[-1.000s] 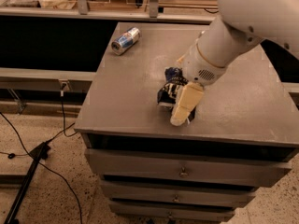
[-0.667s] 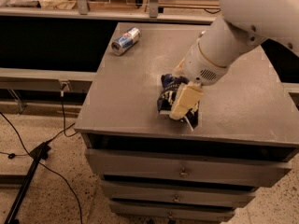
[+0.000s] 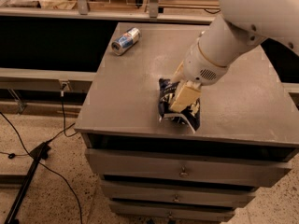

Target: Move blue chip bag near redbull can

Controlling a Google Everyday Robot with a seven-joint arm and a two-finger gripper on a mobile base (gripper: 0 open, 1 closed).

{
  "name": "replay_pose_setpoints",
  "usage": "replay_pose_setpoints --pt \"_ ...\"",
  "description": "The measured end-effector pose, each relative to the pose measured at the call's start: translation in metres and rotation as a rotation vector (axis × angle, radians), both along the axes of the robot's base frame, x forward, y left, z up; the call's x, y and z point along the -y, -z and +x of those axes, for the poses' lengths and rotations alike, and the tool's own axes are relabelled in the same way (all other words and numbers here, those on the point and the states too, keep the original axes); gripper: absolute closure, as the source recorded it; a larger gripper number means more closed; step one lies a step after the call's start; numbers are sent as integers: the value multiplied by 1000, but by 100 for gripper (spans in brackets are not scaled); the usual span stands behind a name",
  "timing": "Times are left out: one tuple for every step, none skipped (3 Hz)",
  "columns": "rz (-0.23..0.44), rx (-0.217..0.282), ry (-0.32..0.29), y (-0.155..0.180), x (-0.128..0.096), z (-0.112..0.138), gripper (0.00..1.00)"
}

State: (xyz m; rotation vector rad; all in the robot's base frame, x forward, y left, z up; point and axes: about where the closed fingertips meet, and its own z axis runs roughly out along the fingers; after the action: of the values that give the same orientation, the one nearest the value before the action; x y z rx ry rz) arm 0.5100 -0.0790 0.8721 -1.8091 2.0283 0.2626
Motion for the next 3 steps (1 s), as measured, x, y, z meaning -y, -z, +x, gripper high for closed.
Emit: replay_pose_setpoints --pt "-1 1 -2 0 -1 -1 94" --pt "13 -2 -3 -3 0 1 100" --pt "95 78 -16 -28 -1 40 100"
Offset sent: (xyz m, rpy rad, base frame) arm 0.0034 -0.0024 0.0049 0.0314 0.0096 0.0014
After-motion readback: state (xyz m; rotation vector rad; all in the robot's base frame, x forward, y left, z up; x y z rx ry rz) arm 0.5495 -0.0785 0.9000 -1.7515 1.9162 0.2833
